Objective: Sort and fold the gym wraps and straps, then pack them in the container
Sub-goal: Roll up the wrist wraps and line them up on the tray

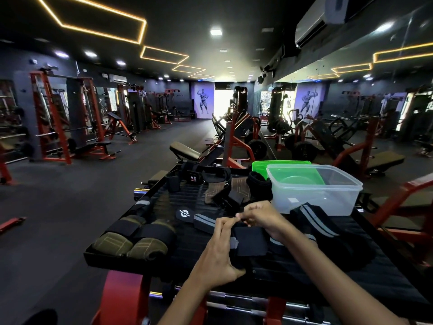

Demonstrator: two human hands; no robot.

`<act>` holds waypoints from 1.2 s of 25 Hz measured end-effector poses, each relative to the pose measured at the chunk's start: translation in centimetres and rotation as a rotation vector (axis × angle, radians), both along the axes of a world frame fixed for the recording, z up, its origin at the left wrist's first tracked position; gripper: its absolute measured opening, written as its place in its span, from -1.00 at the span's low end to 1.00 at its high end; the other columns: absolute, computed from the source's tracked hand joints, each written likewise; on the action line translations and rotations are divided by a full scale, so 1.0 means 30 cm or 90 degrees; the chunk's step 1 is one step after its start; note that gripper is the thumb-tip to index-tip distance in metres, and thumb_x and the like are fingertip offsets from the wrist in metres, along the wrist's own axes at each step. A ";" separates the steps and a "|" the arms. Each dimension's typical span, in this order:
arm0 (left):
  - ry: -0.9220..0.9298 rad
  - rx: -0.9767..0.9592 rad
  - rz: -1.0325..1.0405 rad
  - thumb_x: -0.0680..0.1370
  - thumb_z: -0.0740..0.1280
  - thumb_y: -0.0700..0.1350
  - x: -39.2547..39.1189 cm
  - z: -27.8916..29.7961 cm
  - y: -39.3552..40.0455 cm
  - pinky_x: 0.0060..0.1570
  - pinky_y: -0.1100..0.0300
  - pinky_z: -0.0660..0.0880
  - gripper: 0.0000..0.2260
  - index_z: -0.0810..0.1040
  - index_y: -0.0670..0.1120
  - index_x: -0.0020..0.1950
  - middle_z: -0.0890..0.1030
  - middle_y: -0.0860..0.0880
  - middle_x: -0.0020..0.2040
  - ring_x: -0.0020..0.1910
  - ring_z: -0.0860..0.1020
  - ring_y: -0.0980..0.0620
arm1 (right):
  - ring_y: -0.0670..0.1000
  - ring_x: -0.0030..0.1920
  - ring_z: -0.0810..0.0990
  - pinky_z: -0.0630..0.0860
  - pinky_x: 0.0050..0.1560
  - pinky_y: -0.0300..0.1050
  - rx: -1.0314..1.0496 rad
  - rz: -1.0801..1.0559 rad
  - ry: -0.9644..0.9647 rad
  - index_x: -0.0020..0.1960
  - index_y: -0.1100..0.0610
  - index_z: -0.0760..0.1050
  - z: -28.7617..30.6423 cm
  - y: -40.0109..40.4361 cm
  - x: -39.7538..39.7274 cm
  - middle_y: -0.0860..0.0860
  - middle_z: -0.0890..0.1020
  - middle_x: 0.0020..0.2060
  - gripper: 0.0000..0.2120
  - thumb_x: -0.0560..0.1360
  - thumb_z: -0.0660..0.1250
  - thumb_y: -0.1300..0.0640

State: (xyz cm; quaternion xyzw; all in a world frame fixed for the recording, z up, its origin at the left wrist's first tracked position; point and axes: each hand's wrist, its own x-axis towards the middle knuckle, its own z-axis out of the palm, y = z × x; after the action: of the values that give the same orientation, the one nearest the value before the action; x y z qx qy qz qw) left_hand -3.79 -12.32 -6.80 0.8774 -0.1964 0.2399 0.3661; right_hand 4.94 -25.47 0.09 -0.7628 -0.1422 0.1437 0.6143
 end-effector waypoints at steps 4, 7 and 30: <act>-0.012 -0.018 0.065 0.20 0.40 0.09 -0.005 -0.005 -0.007 -0.05 0.49 0.37 -0.26 0.22 -0.02 0.32 0.19 0.23 0.17 0.06 0.39 0.21 | -0.01 -0.31 0.55 0.55 -0.32 -0.25 0.121 -0.070 0.045 -0.13 0.21 0.50 0.041 -0.113 -0.083 0.08 0.56 -0.32 -0.78 0.45 0.39 0.04; -0.031 -0.008 0.095 0.18 0.41 0.11 0.002 -0.017 -0.011 0.12 0.35 0.39 -0.26 0.24 -0.04 0.28 0.27 0.12 0.15 0.13 0.40 0.14 | -0.03 -0.17 0.55 0.52 -0.15 -0.17 -0.014 0.072 0.028 -0.13 0.22 0.55 0.008 -0.136 -0.194 0.10 0.60 -0.24 -0.71 0.36 0.45 0.00; 0.011 -0.136 0.153 0.10 0.52 0.23 -0.014 -0.017 -0.018 0.10 0.55 0.32 -0.15 0.35 -0.10 0.28 0.49 0.10 0.12 0.11 0.48 0.18 | 0.03 -0.19 0.64 0.55 -0.35 -0.14 0.181 0.113 0.128 0.15 0.35 0.51 -0.115 -0.096 -0.154 0.18 0.64 -0.09 -0.71 0.44 0.32 0.29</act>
State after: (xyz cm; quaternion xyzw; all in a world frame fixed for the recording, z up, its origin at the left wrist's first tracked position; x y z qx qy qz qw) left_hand -4.20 -12.85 -7.29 0.8528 -0.0600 0.2942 0.4273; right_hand 0.31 -28.35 -3.36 -0.6347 -0.1658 0.2517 0.7116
